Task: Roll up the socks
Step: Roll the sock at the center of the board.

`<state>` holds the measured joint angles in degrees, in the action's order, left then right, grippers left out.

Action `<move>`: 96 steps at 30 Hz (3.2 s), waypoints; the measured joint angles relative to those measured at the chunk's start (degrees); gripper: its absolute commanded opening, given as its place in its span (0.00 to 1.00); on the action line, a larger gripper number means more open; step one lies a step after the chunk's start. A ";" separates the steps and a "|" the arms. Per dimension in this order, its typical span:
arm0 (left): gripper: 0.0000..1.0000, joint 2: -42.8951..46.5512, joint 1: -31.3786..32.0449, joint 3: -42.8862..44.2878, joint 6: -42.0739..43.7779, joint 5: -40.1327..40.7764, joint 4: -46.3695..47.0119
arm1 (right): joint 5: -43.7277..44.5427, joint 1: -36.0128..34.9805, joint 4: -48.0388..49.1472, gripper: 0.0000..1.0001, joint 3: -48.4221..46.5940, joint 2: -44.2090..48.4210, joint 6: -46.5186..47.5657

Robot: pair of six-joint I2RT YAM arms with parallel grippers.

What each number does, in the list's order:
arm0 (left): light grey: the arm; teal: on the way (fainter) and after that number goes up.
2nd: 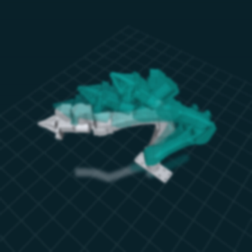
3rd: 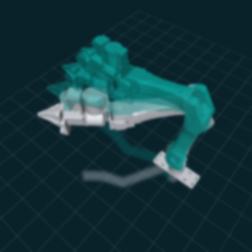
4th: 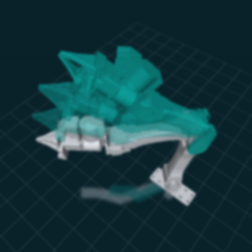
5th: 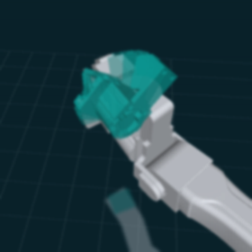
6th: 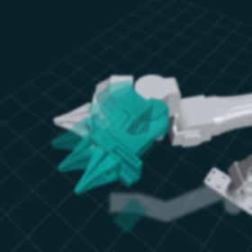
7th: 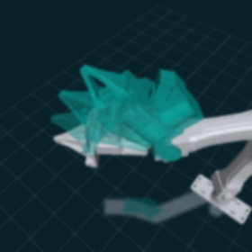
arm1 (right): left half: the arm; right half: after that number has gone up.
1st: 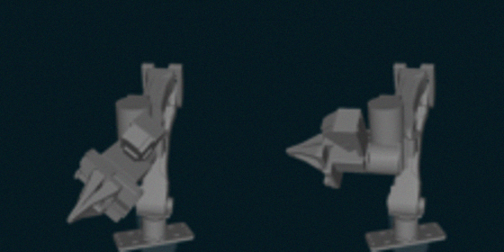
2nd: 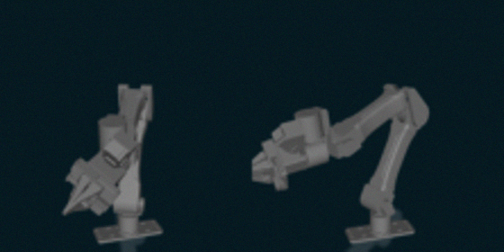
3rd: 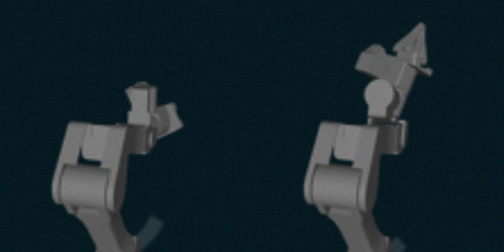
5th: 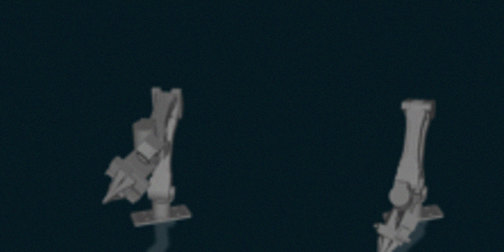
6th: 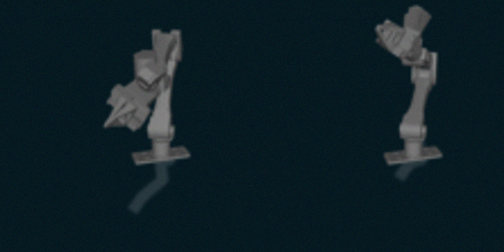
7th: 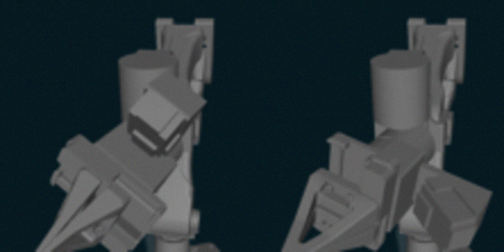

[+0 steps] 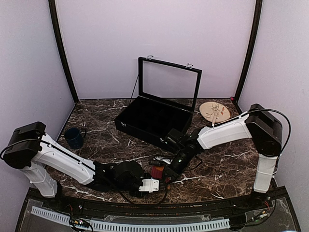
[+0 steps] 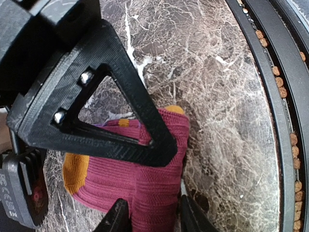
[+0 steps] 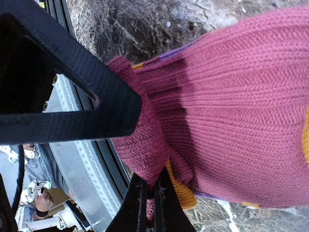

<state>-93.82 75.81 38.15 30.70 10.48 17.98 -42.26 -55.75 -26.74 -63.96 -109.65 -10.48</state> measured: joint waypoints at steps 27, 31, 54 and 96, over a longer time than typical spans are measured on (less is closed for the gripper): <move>0.11 -4.31 -4.52 8.90 -1.49 -9.40 -12.41 | 0.66 0.74 0.63 0.21 1.40 0.55 -0.26; 0.11 -4.42 -6.23 10.64 -2.27 -12.07 -14.80 | 1.46 0.81 1.64 0.24 2.40 1.73 -0.83; 0.11 -5.18 -9.81 15.96 -4.15 -22.49 -24.35 | 8.28 4.59 7.52 0.30 14.51 14.36 -8.55; 0.13 -22.80 -22.34 33.16 -9.90 -57.11 -46.75 | 62.99 -24.20 12.70 0.29 23.71 34.80 -5.60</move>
<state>-116.62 53.47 71.31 20.80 -46.63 -28.77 20.73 -79.94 -14.04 -40.25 -74.85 -16.08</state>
